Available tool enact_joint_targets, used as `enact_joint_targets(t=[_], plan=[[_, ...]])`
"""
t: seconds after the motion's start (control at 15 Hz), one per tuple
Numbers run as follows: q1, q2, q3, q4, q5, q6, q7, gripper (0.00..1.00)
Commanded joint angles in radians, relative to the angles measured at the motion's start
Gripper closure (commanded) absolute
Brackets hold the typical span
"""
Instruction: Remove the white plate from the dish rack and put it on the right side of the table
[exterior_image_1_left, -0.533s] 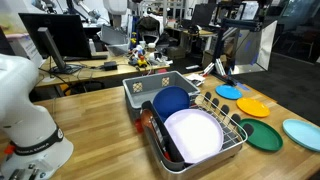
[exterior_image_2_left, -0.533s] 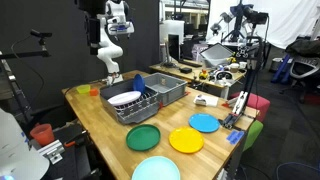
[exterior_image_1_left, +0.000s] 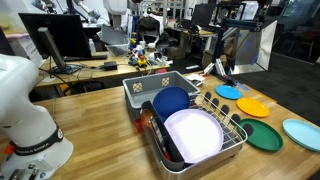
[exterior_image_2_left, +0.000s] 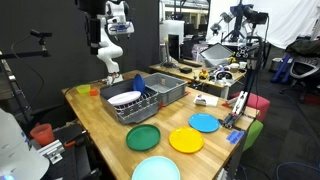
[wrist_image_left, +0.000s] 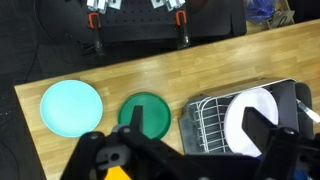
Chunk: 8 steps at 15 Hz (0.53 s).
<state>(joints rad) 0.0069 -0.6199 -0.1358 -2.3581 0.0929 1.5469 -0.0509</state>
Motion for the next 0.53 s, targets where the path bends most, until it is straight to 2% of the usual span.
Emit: enact_joint_targets(t=[0.0, 0.13, 0.33, 0.47], plan=[[-0.004, 0.012, 0.073, -0.021, -0.014, 0.047, -0.002, 0.0], [0.022, 0.017, 0.122, -0.052, -0.016, 0.078, -0.006, 0.0], [0.073, 0.027, 0.199, -0.126, -0.031, 0.188, -0.019, 0.0], [0.107, 0.022, 0.25, -0.189, -0.027, 0.354, 0.007, 0.0]])
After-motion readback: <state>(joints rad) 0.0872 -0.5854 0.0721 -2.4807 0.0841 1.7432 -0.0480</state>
